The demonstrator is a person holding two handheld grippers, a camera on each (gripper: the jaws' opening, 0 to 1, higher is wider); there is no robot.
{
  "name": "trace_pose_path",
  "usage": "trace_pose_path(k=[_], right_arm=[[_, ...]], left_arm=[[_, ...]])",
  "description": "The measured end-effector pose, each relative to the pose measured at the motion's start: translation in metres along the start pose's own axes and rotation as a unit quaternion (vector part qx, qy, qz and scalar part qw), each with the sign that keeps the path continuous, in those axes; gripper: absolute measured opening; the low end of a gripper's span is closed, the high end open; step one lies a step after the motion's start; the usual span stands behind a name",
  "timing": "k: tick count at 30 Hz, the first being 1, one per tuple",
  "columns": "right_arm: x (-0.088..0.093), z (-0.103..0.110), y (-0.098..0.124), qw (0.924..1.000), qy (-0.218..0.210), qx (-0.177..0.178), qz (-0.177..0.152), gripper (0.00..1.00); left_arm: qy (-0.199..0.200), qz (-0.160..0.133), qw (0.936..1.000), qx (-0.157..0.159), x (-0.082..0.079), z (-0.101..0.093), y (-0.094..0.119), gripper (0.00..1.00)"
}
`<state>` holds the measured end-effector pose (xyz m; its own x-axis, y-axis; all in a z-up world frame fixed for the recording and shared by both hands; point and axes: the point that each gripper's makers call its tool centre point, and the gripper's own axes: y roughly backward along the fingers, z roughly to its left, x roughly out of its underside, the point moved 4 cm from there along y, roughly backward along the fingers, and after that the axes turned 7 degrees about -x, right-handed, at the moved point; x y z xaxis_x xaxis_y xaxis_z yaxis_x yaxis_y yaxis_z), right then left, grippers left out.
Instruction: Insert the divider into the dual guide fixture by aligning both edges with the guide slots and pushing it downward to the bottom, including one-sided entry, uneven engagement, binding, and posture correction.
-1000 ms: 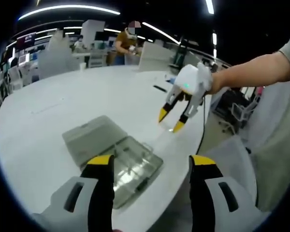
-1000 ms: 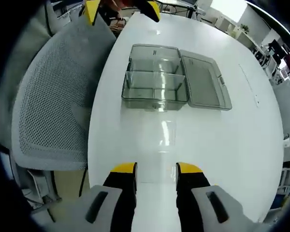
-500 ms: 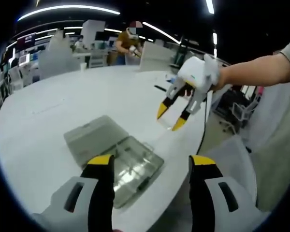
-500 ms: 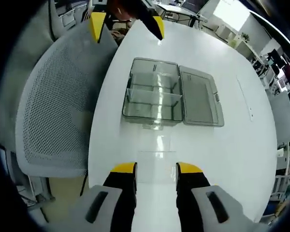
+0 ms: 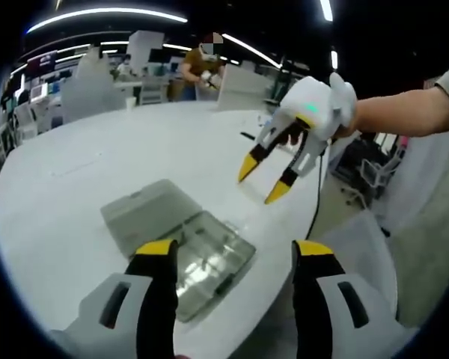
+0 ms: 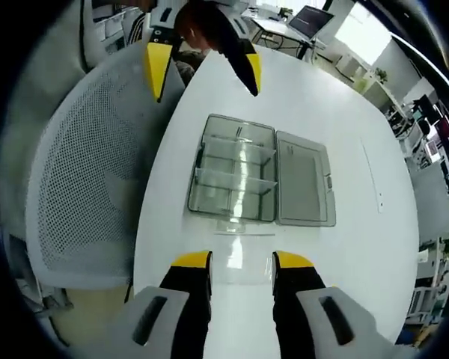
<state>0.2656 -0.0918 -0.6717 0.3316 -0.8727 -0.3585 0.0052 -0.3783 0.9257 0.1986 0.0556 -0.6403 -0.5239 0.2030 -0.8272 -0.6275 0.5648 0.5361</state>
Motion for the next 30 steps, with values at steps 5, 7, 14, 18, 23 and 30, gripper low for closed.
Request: trace_pose_path(k=[5, 7, 14, 18, 23, 30], right_arm=[[-0.007, -0.001, 0.001, 1.0000, 0.006, 0.005, -0.006, 0.27], [-0.009, -0.001, 0.001, 0.9999, 0.010, 0.007, -0.007, 0.27], [-0.021, -0.002, 0.007, 0.9995, 0.020, 0.018, -0.017, 0.27], [-0.028, -0.004, 0.009, 0.9991, 0.023, 0.025, -0.025, 0.27], [-0.034, -0.004, 0.012, 0.9986, 0.027, 0.032, -0.032, 0.27], [-0.046, -0.005, 0.015, 0.9976, 0.032, 0.042, -0.044, 0.27]], left_arm=[[0.002, -0.001, 1.0000, -0.003, -0.001, 0.001, 0.000, 0.60], [0.003, -0.002, 1.0000, -0.004, -0.002, 0.002, 0.000, 0.60], [0.006, -0.002, 1.0000, -0.007, -0.002, 0.003, 0.000, 0.60], [0.008, -0.001, 0.9999, -0.008, -0.002, 0.004, 0.000, 0.59], [0.009, -0.004, 0.9999, -0.010, -0.005, 0.005, 0.000, 0.59], [0.013, -0.005, 0.9998, -0.012, -0.007, 0.006, -0.001, 0.59]])
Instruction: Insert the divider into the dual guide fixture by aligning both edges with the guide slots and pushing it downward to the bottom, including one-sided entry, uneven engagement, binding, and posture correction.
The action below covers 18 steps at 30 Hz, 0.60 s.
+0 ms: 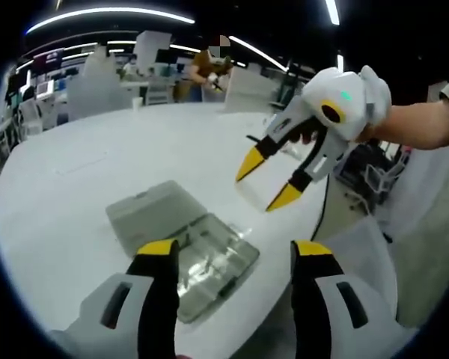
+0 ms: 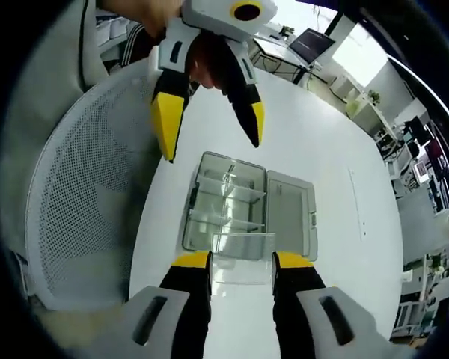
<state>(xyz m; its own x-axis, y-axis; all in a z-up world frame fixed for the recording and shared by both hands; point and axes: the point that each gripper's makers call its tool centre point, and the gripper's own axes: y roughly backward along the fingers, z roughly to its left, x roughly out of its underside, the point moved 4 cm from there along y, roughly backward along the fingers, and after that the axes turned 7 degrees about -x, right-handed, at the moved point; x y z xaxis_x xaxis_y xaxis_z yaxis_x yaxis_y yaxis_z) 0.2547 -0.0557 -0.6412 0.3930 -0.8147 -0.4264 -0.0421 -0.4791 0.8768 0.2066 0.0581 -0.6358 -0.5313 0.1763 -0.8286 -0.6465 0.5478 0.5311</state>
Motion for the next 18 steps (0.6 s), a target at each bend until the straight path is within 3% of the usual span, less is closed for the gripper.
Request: trace_pose_path(k=[18], right_arm=[[-0.027, 0.002, -0.002, 0.9994, 0.014, 0.018, -0.026, 0.27]], left_arm=[[0.035, -0.016, 0.9993, 0.001, -0.009, 0.001, -0.001, 0.55]])
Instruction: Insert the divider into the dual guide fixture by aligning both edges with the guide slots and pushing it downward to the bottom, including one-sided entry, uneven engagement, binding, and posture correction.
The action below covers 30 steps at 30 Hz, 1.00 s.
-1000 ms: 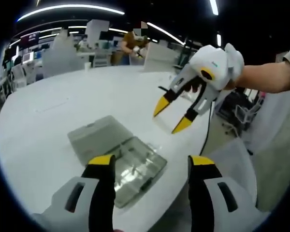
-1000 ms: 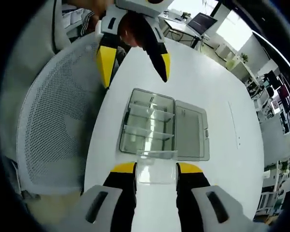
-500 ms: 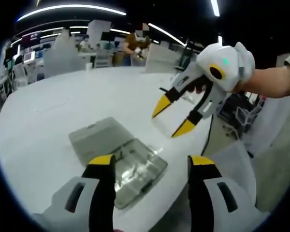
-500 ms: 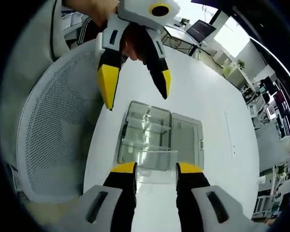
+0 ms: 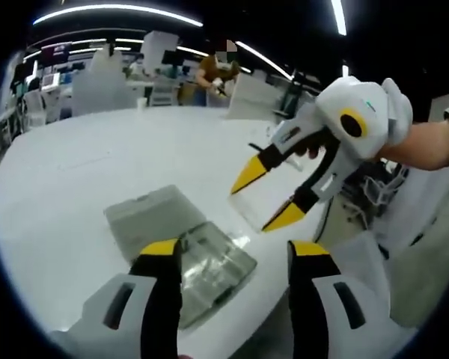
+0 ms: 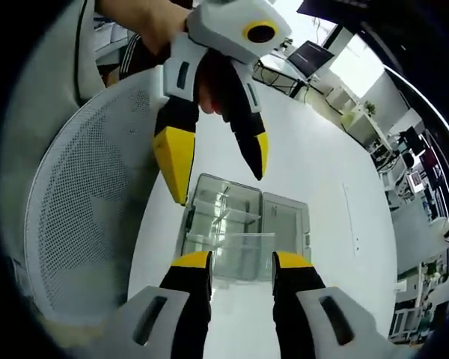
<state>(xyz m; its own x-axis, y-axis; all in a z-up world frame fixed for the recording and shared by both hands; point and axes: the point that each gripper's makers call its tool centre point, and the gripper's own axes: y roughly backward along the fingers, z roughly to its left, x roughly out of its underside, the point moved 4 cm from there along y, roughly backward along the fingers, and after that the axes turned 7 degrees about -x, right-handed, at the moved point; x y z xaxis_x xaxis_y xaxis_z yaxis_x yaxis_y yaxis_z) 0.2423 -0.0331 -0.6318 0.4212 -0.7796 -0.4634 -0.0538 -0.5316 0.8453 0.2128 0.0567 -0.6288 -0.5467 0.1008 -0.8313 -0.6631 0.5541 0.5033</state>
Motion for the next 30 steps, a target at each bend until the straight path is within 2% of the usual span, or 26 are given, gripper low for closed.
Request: trace_pose_path(k=[19, 23, 26, 30], right_arm=[[-0.026, -0.001, -0.002, 0.9995, 0.017, 0.016, -0.020, 0.27], [-0.030, 0.001, -0.003, 0.9994, 0.017, 0.019, -0.025, 0.27], [-0.031, 0.003, -0.005, 0.9993, 0.019, 0.017, -0.025, 0.27], [-0.033, 0.003, -0.005, 0.9992, 0.018, 0.022, -0.029, 0.27]], left_arm=[[0.069, -0.014, 0.9973, 0.021, -0.009, -0.001, -0.006, 0.39], [0.091, -0.020, 0.9955, 0.020, -0.009, 0.002, -0.006, 0.33], [0.092, -0.022, 0.9954, 0.015, -0.008, 0.004, -0.005, 0.28], [0.109, -0.023, 0.9937, 0.015, -0.008, 0.006, -0.005, 0.25]])
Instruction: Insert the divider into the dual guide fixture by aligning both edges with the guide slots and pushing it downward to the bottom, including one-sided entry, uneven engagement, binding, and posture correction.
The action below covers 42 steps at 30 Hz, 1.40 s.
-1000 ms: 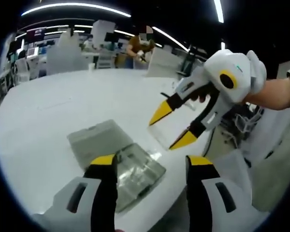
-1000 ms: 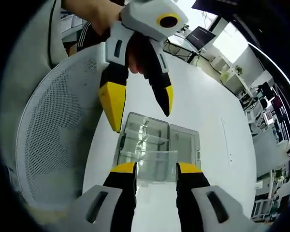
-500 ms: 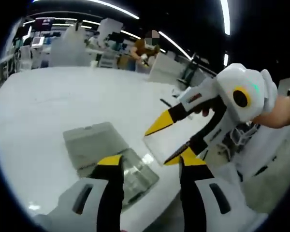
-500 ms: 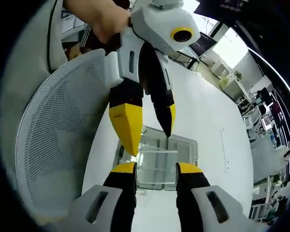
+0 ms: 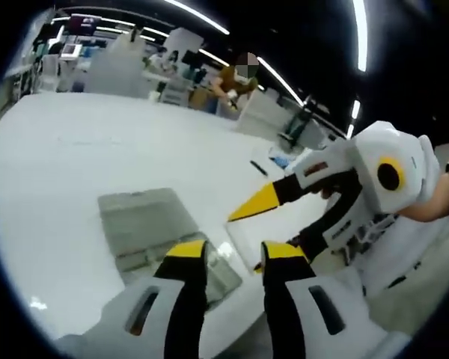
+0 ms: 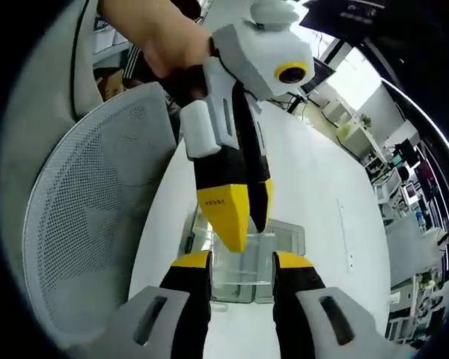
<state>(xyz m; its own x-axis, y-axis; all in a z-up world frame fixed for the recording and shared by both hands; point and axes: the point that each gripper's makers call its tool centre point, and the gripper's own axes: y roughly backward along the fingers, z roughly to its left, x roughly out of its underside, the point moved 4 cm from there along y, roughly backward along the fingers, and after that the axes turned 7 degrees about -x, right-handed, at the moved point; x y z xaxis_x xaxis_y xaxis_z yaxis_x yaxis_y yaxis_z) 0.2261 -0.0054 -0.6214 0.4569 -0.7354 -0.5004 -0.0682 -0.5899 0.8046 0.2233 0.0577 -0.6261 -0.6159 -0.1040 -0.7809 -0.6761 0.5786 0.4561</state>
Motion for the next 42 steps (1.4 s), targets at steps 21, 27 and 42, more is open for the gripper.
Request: trace_pose_path(k=[21, 27, 42], right_arm=[[-0.0049, 0.0014, -0.0006, 0.9997, -0.006, 0.022, -0.009, 0.27], [-0.0054, 0.0021, -0.0007, 0.9997, -0.004, 0.024, -0.008, 0.27], [-0.0063, 0.0026, 0.0002, 0.9996, 0.008, 0.027, -0.005, 0.27]], left_arm=[[0.061, 0.005, 0.9981, 0.003, 0.0067, 0.0008, -0.0028, 0.11], [0.069, 0.008, 0.9975, 0.008, 0.0067, -0.0006, -0.0034, 0.08], [0.085, 0.020, 0.9961, 0.014, 0.0080, -0.0017, -0.0019, 0.06]])
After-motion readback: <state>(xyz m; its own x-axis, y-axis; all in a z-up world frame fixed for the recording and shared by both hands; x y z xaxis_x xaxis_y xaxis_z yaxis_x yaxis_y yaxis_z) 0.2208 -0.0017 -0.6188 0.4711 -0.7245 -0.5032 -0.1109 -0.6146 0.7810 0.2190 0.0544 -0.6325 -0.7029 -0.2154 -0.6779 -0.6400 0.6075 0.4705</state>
